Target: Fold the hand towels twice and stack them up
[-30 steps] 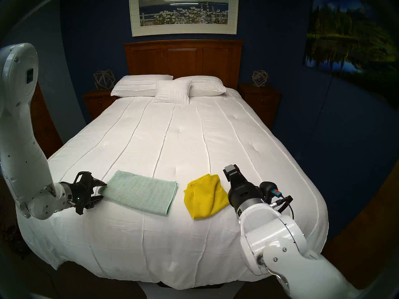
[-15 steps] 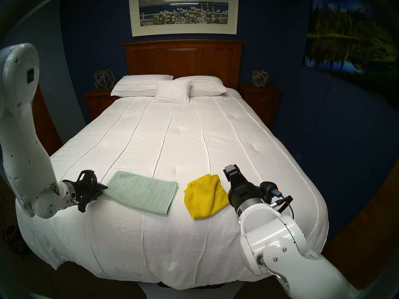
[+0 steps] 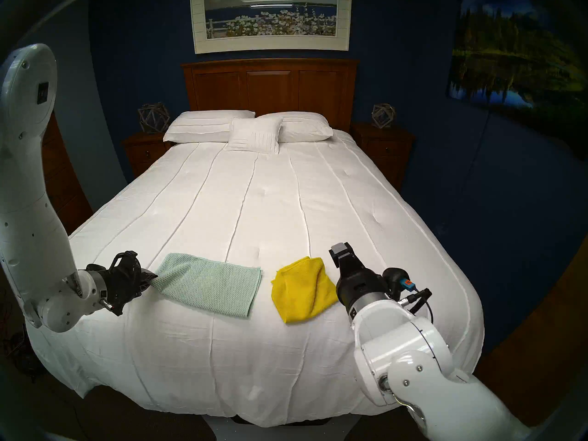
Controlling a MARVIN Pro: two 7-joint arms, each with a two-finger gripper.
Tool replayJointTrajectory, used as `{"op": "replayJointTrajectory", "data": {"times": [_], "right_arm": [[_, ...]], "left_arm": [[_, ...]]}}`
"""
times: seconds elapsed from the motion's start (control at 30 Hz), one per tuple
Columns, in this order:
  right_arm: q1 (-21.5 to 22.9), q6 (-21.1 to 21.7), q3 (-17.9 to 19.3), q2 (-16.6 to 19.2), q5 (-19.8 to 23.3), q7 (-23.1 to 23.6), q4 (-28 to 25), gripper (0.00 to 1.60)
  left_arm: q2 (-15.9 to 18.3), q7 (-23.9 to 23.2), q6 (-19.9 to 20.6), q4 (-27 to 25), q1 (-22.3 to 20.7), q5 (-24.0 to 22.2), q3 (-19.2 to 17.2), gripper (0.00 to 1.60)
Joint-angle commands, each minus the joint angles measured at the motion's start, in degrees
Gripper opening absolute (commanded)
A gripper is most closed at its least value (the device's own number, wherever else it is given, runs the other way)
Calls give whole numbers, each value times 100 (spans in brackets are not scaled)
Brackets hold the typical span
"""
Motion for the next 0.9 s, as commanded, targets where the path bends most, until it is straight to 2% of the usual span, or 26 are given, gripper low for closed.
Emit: {"op": "replayJointTrajectory", "data": {"times": [0.0, 0.1, 0.23, 0.57, 0.87], "right_arm": [[18, 6, -13, -14, 12, 41, -130, 160], [18, 5, -13, -14, 13, 43, -130, 160], [18, 5, -13, -13, 13, 44, -130, 160], [18, 3, -14, -12, 15, 46, -130, 160], [18, 2, -14, -10, 16, 47, -130, 160]], "left_arm": [[-300, -179, -332, -178, -283, -53, -235, 55], [-337, -216, -461, -246, -336, -66, -303, 54], [-352, -285, -473, -382, -479, 21, -291, 66], [-476, -427, -680, -806, -503, 116, -590, 58], [-544, -459, -865, -1032, -546, 108, -869, 58]]}}
